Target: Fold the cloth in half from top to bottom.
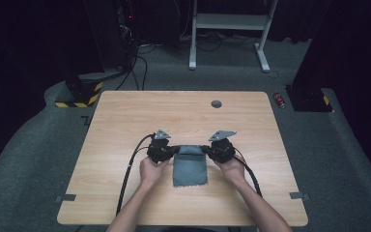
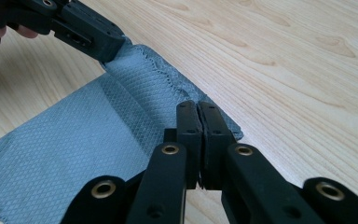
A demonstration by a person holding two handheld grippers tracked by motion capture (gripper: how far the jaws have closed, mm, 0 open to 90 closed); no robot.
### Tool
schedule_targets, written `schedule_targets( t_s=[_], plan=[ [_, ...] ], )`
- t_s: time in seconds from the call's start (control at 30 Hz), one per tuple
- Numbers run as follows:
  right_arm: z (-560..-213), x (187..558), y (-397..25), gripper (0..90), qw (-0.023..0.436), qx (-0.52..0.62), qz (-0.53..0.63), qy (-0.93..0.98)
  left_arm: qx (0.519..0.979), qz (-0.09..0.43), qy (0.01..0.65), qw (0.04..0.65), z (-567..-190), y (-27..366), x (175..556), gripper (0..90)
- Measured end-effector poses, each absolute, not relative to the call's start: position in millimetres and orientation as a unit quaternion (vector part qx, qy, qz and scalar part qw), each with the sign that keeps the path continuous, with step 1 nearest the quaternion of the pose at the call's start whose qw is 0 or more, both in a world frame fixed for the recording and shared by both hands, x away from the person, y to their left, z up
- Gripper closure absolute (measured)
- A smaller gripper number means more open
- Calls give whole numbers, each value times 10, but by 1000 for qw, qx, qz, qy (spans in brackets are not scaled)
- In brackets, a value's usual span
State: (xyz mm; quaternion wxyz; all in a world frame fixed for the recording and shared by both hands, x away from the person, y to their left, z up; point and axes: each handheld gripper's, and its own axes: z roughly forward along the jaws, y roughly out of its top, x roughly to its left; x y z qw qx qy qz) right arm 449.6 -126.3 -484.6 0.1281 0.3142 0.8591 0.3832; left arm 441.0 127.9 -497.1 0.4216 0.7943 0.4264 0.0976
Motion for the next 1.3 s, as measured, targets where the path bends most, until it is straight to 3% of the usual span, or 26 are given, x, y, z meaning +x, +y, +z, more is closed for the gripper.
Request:
schedule_targets(
  t_s=[1.3],
  plan=[
    [-4825, 4313, -1295, 880, 111, 301, 402, 858, 791, 96, 415, 439, -5024, 1332, 4185, 884]
  ],
)
